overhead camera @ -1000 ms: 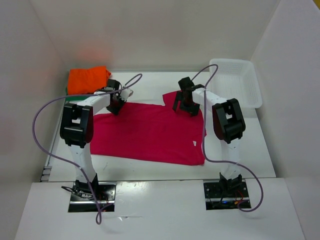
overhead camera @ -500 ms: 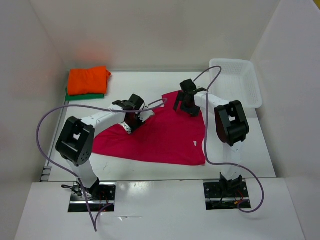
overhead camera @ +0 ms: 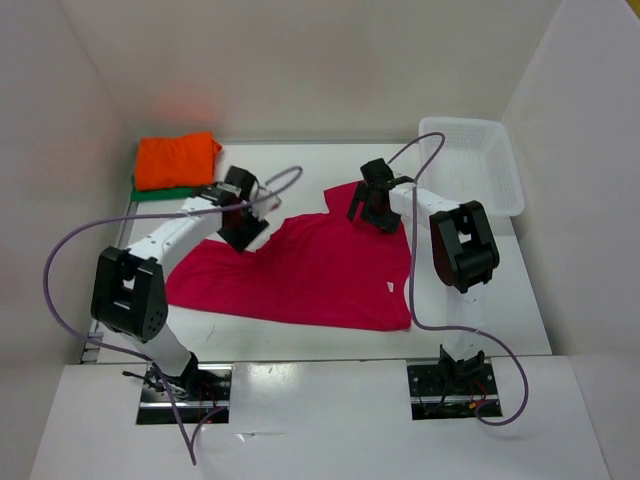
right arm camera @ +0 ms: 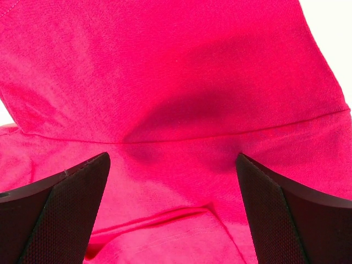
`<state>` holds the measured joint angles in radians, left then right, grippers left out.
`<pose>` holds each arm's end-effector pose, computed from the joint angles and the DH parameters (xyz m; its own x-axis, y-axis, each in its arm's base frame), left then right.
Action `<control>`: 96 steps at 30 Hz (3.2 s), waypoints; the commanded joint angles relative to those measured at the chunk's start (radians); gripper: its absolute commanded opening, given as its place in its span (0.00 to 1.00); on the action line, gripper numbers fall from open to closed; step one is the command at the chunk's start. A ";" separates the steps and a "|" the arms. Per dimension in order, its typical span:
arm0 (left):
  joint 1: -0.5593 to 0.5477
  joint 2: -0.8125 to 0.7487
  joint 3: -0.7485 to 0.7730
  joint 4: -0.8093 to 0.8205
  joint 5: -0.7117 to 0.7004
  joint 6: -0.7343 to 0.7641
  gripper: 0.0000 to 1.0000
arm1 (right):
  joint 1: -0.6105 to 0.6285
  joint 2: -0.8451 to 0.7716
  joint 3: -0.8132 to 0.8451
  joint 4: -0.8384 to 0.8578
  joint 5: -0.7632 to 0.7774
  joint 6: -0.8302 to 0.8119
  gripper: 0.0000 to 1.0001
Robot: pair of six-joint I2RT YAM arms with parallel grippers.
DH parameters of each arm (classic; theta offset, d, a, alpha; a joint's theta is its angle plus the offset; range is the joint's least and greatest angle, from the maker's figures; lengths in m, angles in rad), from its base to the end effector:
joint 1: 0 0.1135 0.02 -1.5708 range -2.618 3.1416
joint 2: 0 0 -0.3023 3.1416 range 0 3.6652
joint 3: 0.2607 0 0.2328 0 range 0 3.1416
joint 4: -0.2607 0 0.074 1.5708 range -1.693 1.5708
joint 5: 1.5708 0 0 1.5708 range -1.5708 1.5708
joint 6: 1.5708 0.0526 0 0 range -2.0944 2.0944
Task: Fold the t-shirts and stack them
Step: Grap the side of the flattened tshirt furthest away from the robot with both arms
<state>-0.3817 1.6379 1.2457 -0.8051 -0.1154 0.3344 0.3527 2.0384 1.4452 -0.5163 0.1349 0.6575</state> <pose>0.2966 -0.1125 0.2670 -0.7075 0.6353 -0.3095 0.5963 0.7717 0.2210 0.4083 0.1427 0.1944 -0.8400 0.3361 -0.4259 0.2871 0.9415 0.1767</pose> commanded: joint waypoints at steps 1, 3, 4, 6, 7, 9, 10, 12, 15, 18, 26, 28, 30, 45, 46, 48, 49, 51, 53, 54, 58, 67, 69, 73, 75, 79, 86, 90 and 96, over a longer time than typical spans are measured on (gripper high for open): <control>0.141 0.011 0.093 0.139 -0.067 -0.024 0.66 | -0.009 0.043 -0.046 -0.013 0.000 0.010 1.00; 0.211 0.054 0.129 0.150 0.008 -0.015 0.66 | -0.009 0.043 -0.046 -0.022 0.020 0.001 1.00; 0.224 0.109 0.138 0.150 0.025 -0.015 0.67 | -0.009 0.043 -0.046 -0.022 0.020 0.001 1.00; 0.224 0.166 0.150 0.130 0.039 0.003 0.67 | -0.009 0.043 -0.046 -0.022 0.020 0.001 1.00; 0.224 0.204 0.150 0.130 0.011 0.003 0.69 | -0.009 0.043 -0.046 -0.031 0.020 0.001 1.00; 0.233 0.215 0.132 0.161 0.000 0.003 0.70 | -0.009 0.022 -0.037 -0.041 0.020 0.001 1.00; 0.244 0.224 0.121 0.182 -0.013 0.003 0.71 | 0.014 0.005 -0.026 -0.031 0.020 -0.015 1.00; 0.271 0.224 0.121 0.182 -0.013 -0.009 0.74 | 0.060 -0.048 0.009 -0.017 0.046 -0.070 1.00; 0.337 0.234 0.161 0.192 0.006 -0.052 0.75 | 0.185 -0.044 0.145 -0.043 0.121 -0.188 1.00; 0.412 0.212 0.161 0.181 0.088 -0.083 0.75 | 0.287 0.021 0.315 -0.077 0.121 -0.278 1.00; 0.507 0.203 0.069 0.159 0.267 -0.103 0.76 | 0.387 0.160 0.567 -0.115 -0.061 -0.378 1.00; 0.527 0.203 0.060 0.159 0.302 -0.113 0.76 | 0.410 0.241 0.669 -0.166 -0.077 -0.424 1.00; 0.547 0.235 0.072 0.159 0.358 -0.124 0.76 | 0.431 0.325 0.771 -0.215 -0.077 -0.443 0.98; 0.561 0.247 0.072 0.139 0.404 -0.092 0.49 | 0.511 0.510 0.905 -0.278 -0.221 -0.484 0.54; 0.552 0.247 0.072 0.139 0.404 -0.083 0.42 | 0.511 0.522 0.905 -0.289 -0.221 -0.484 0.52; 0.552 0.257 0.072 0.126 0.418 -0.083 0.36 | 0.511 0.522 0.905 -0.301 -0.221 -0.484 0.43; 0.552 0.257 0.072 0.110 0.446 -0.083 0.33 | 0.511 0.511 0.893 -0.301 -0.221 -0.484 0.40; 0.552 0.257 0.072 0.101 0.457 -0.083 0.22 | 0.497 0.502 0.893 -0.326 -0.256 -0.484 0.36; 0.552 0.257 0.072 0.089 0.471 -0.072 0.15 | 0.488 0.502 0.905 -0.359 -0.268 -0.475 0.33; 0.552 0.257 0.063 0.089 0.471 -0.072 0.09 | 0.488 0.502 0.905 -0.369 -0.268 -0.475 0.30; 0.552 0.224 0.063 0.067 0.493 -0.063 0.01 | 0.488 0.479 0.914 -0.383 -0.245 -0.475 0.00; 0.552 -0.010 0.026 -0.031 0.548 0.153 0.00 | 0.488 0.281 0.801 -0.335 -0.224 -0.446 0.00; 0.552 -0.062 -0.041 -0.051 0.501 0.227 0.00 | 0.488 0.174 0.648 -0.241 -0.236 -0.417 0.00; 0.543 -0.117 -0.170 -0.100 0.438 0.321 0.00 | 0.488 0.086 0.437 -0.168 -0.308 -0.375 0.00; 0.543 -0.131 -0.234 -0.112 0.410 0.342 0.00 | 0.488 0.062 0.311 -0.130 -0.342 -0.345 0.00; 0.543 -0.151 -0.308 -0.112 0.366 0.364 0.00 | 0.488 0.009 0.149 0.004 -0.380 -0.303 0.00; 0.524 -0.151 -0.308 -0.161 0.324 0.410 0.12 | 0.538 -0.012 0.044 0.041 -0.414 -0.320 0.20; 0.524 -0.174 -0.258 -0.255 0.324 0.469 0.42 | 0.557 -0.026 0.008 0.041 -0.391 -0.320 0.24; 0.524 -0.193 -0.077 -0.371 0.500 0.557 0.66 | 0.566 -0.087 -0.022 0.061 -0.382 -0.332 0.35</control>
<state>0.1452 1.4784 1.0744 -1.0958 0.2634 0.8181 0.9066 2.0312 1.4307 -0.5083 -0.2474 0.3420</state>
